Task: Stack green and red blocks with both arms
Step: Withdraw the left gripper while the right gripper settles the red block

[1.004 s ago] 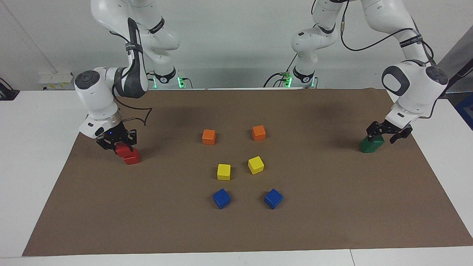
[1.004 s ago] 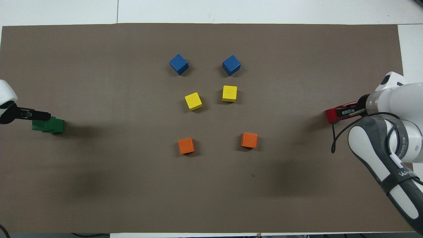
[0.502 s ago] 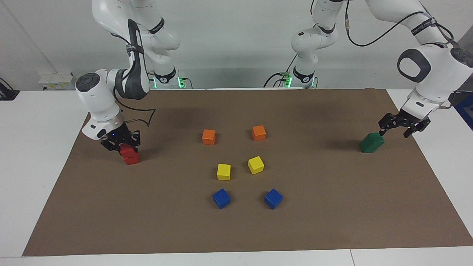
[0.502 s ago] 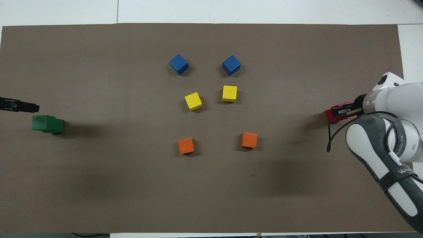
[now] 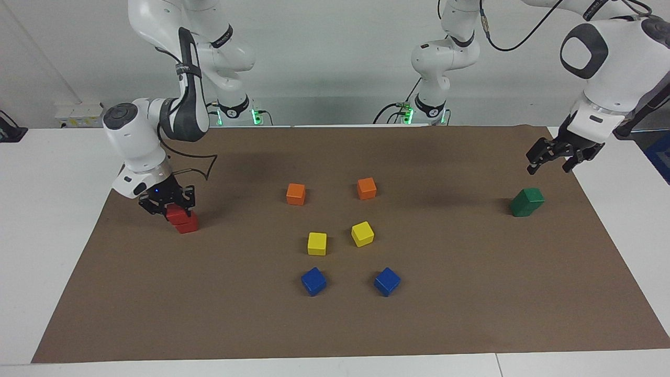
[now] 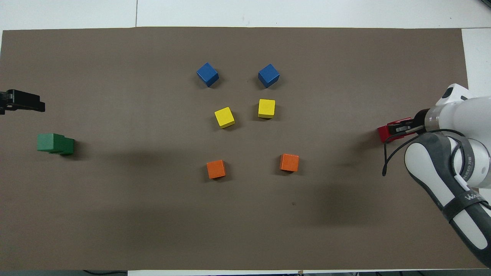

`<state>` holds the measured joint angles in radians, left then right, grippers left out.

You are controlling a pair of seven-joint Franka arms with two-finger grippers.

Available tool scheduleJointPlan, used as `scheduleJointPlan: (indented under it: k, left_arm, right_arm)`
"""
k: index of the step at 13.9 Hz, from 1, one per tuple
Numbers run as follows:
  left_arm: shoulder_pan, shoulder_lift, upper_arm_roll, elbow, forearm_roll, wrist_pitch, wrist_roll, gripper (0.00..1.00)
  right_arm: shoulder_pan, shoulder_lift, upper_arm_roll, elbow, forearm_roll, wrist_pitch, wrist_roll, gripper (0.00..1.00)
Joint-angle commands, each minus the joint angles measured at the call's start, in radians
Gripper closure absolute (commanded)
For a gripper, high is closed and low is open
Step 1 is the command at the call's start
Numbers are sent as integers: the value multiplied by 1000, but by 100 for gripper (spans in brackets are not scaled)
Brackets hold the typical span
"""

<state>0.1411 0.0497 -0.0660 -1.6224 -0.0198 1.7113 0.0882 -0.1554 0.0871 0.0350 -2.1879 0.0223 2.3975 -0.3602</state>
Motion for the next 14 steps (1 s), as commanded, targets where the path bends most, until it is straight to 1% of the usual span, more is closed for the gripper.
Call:
scheduleJointPlan:
  k: [1,5,7,10,13,14]
  left_arm:
    - [-8,1,-3,53,14,-119,-24,0]
    - [-11,-37,-15,64,9,-203,-47,0]
    - [-37,-76,-9,50,9,-206,-50,0]
    - [-43,-90,-9,36,11,-205,-87,0]
    - [-55,-120,-5,-22,11,-190,-88,0]
    - [-55,-122,-5,-24,11,-185,-88,0]
  right_arm:
    - [-16,-6,6,-26,25,22,-45,100]
    - [-19,-7,5,-30,25,22,-43,100]
    - [-19,-9,6,-35,25,22,-43,100]
    - [-19,-12,6,-41,25,22,-43,100]
    - [-18,-12,6,-41,25,22,-40,100]
    - [-16,-12,6,-41,25,22,-40,100]
